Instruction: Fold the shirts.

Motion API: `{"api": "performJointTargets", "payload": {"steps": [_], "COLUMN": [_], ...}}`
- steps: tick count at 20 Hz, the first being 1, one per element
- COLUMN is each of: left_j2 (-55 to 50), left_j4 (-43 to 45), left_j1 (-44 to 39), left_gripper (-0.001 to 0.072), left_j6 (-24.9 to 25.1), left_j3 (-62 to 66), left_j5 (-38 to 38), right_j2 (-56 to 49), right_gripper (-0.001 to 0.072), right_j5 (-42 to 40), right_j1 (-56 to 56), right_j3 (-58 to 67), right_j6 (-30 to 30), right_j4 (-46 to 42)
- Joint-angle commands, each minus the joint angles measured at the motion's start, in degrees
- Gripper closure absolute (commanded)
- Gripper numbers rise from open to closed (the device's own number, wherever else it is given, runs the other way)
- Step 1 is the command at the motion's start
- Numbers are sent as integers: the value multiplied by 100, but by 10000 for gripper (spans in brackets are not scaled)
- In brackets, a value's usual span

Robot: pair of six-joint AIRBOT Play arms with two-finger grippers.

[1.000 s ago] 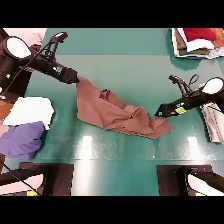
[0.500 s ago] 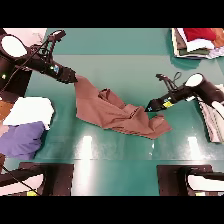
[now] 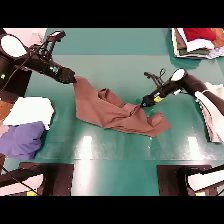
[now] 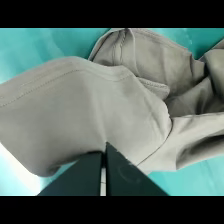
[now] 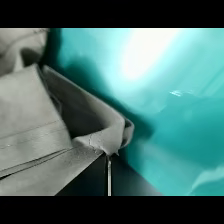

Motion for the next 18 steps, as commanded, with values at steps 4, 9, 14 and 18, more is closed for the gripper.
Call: {"api": "performJointTargets", "payload": {"steps": [4, 9, 14, 18], "left_j2": [710, 1504, 2004, 2039], "left_j4": [680, 933, 1067, 1045], "left_j1": [7, 7, 7, 7], "left_gripper": [683, 683, 683, 683], "left_j6": [-264, -420, -581, -748], "left_j3": [643, 1794, 3106, 4057], "left_j5": [411, 557, 815, 1134], "right_j2": [1154, 2385, 3416, 3982], "right_gripper": [697, 697, 697, 697], "right_j5": [72, -107, -573, -557], "right_j1": [-470, -896, -1287, -1596], "right_j3": [837, 1722, 2859, 3617], "right_j6": [114, 358, 450, 761], "right_j4": [-4, -15, -17, -647]}}
